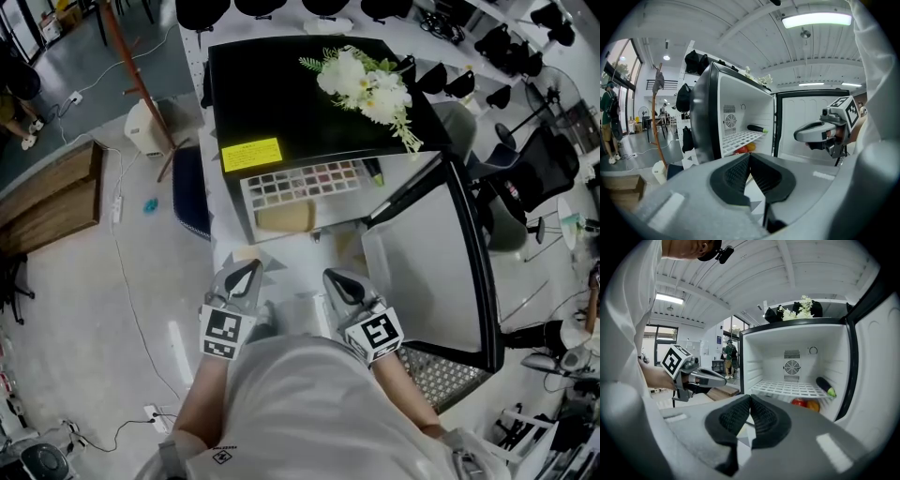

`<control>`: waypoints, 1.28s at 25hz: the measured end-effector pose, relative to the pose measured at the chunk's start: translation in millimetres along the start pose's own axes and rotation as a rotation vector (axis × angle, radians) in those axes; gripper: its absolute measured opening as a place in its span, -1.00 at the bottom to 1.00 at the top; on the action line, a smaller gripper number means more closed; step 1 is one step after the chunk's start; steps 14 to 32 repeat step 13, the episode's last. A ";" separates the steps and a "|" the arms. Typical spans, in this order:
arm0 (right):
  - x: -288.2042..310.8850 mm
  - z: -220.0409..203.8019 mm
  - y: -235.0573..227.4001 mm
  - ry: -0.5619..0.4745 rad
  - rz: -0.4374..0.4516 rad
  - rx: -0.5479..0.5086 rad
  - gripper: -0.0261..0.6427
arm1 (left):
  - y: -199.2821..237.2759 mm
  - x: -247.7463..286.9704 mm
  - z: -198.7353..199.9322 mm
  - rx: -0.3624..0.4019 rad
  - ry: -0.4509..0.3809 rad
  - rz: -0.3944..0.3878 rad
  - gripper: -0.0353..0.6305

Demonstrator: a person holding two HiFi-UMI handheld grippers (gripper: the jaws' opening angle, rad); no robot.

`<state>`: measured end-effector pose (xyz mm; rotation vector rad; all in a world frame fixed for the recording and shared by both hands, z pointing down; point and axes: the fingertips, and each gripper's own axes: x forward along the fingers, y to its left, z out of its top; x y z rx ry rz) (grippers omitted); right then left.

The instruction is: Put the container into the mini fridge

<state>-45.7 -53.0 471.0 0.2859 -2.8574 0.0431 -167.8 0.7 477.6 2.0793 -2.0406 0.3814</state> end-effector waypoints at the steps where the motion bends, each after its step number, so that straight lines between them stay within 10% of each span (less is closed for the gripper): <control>1: 0.0 -0.4 0.2 0.002 -0.001 0.001 -0.91 | -0.1 0.6 -0.4 0.000 0.002 -0.002 -0.87; 32: 3.4 -4.3 1.5 0.009 -0.011 0.006 -0.91 | 1.0 3.9 -9.8 0.008 0.038 -0.025 -0.87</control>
